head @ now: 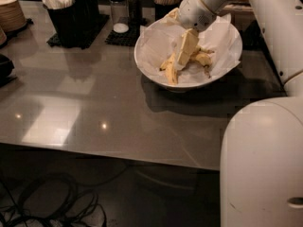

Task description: Pick banana from white bowl

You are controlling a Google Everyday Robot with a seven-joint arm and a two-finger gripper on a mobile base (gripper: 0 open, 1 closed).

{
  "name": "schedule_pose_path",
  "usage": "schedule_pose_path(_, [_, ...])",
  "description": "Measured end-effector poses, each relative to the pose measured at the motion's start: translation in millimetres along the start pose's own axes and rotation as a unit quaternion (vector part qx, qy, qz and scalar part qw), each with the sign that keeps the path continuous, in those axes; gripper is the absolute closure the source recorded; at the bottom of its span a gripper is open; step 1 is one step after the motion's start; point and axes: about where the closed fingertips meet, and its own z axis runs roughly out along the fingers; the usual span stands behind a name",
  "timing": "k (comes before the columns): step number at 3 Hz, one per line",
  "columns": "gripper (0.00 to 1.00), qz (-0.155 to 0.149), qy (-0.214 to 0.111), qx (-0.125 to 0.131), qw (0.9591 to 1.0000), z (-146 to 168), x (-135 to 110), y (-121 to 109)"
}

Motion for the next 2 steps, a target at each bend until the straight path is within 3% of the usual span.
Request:
schedule_pose_path(1, [0.00,0.017,0.023,-0.018,0.9994,9.0,22.8,4.8])
schedule_pose_path(2, [0.00,0.039,0.048,-0.020,0.9979,10.3,44.2,10.2])
